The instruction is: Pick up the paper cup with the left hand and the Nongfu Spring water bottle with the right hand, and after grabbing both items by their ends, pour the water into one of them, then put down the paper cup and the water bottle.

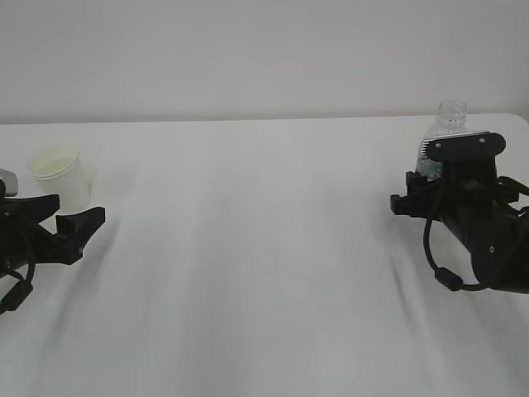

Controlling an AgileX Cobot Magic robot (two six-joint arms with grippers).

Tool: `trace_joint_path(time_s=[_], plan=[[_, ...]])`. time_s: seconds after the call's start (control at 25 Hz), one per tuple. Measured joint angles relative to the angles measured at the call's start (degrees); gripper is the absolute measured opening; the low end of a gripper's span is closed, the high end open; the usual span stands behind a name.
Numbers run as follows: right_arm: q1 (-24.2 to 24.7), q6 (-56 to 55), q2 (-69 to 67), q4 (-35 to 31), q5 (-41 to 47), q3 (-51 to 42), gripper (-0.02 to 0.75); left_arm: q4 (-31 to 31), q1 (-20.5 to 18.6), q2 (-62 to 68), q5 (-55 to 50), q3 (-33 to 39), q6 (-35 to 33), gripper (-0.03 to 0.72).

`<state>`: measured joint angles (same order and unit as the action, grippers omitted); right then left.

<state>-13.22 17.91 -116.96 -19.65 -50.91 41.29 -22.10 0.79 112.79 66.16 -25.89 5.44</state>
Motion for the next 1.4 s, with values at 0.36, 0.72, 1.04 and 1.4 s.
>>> trace_joint_path(time_s=[0.36, 0.72, 1.04, 1.4], plan=[[0.0, -2.24, -3.28, 0.0, -0.11, 0.6, 0.483, -0.18, 0.0, 0.0, 0.0, 0.0, 0.0, 0.588], [0.0, -2.37, -3.36, -0.1, -0.11, 0.6, 0.484, -0.89, 0.0, 0.0, 0.0, 0.0, 0.0, 0.587], [0.0, -2.48, -3.36, 2.39, -0.18, 0.69, 0.559, -2.13, 0.0, 0.0, 0.0, 0.0, 0.0, 0.587], [0.0, -2.58, -3.08, 2.09, -1.47, -0.74, 0.573, -2.16, 0.0, 0.0, 0.0, 0.0, 0.0, 0.587]])
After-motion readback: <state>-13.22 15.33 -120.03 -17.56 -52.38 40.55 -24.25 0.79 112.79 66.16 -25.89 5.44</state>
